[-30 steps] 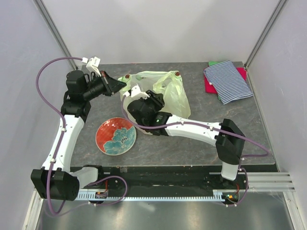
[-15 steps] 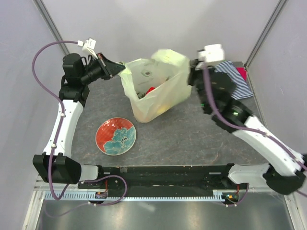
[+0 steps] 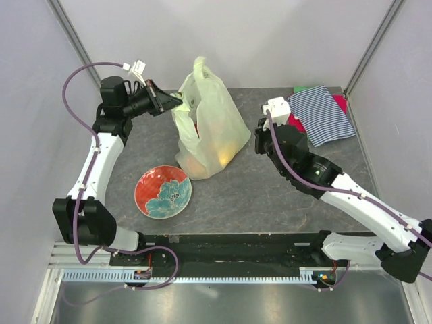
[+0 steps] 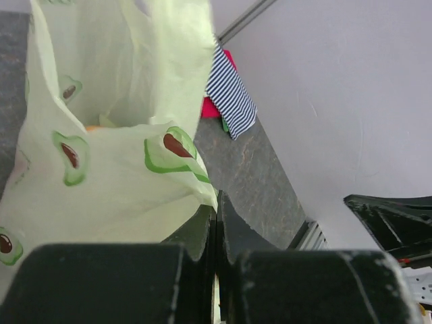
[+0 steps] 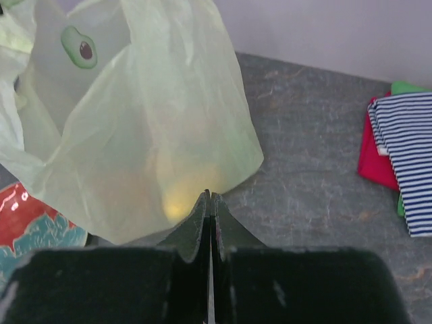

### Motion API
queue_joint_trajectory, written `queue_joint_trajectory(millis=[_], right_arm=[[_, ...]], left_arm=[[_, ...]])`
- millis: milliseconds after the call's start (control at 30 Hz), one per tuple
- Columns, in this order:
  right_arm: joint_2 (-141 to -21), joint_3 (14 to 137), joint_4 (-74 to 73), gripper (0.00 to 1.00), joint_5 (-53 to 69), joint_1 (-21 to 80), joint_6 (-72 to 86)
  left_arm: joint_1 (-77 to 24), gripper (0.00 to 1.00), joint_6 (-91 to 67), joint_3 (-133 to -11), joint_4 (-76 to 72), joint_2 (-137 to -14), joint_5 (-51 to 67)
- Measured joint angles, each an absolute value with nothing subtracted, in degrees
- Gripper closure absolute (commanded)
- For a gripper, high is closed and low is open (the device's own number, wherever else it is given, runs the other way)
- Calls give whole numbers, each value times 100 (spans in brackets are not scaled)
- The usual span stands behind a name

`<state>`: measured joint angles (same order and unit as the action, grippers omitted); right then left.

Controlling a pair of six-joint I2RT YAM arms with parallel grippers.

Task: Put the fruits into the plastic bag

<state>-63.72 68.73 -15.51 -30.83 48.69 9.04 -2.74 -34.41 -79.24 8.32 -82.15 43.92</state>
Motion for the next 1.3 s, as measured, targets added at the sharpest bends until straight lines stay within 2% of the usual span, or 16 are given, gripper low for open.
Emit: queue_joint_trajectory(millis=[133, 233, 267, 333, 367, 433, 467, 533, 567, 633, 733, 833, 1033, 1300], right_arm=[[-6484, 6816, -1809, 94, -2893, 4866, 1100], [-6447, 6840, -1767, 85, -2797, 4856, 1197], [-6445, 6840, -1761, 81, -2757, 4849, 1229], [-6442, 6840, -1765, 76, -2668, 4805, 1269], [-6445, 6842, -1767, 72, -2591, 4751, 1293], [-6442, 6840, -1765, 67, -2460, 4615, 1352], [-6440, 6840, -1767, 57, -2377, 4532, 1382], [-6431, 6840, -1767, 43, -2211, 4351, 1457], [-6418, 6840, -1767, 33, -2093, 4244, 1496], [-6383, 6838, -1765, 28, -1903, 4034, 1566], [-6300, 6803, -1747, 13, -1577, 3667, 1658], [-6180, 6689, -1717, 6, -1166, 3155, 1765], [-5789, 6267, -1684, 2, -589, 2169, 1922], [-5061, 5559, -1474, 2, -582, 2043, 1865]], left_arm=[[-274, 98, -3308, -7728, 930, -8211, 4392], [-274, 89, -3151, -7719, 1044, -8121, 4307], [-274, 77, -3085, -7714, 1083, -8062, 4239], [-274, 64, -2974, -7675, 1116, -7896, 4045], [-274, 49, -2897, -7644, 1149, -7791, 3959], [-274, 33, -2749, -7577, 1199, -7546, 3719], [-274, 21, -2676, -7546, 1234, -7413, 3573], [-274, 10, -2550, -7489, 1293, -7170, 3297], [-276, 8, -2499, -7459, 1345, -7043, 3124], [-274, 4, -2388, -7380, 1459, -6753, 2711], [-270, 3, -2209, -7336, 1678, -6403, 2091], [-252, 2, -2075, -7262, 1865, -6145, 1645], [-163, 1, -1780, -6632, 2161, -5376, 1247], [-163, 1, -1347, -5970, 2272, -4230, 1059]])
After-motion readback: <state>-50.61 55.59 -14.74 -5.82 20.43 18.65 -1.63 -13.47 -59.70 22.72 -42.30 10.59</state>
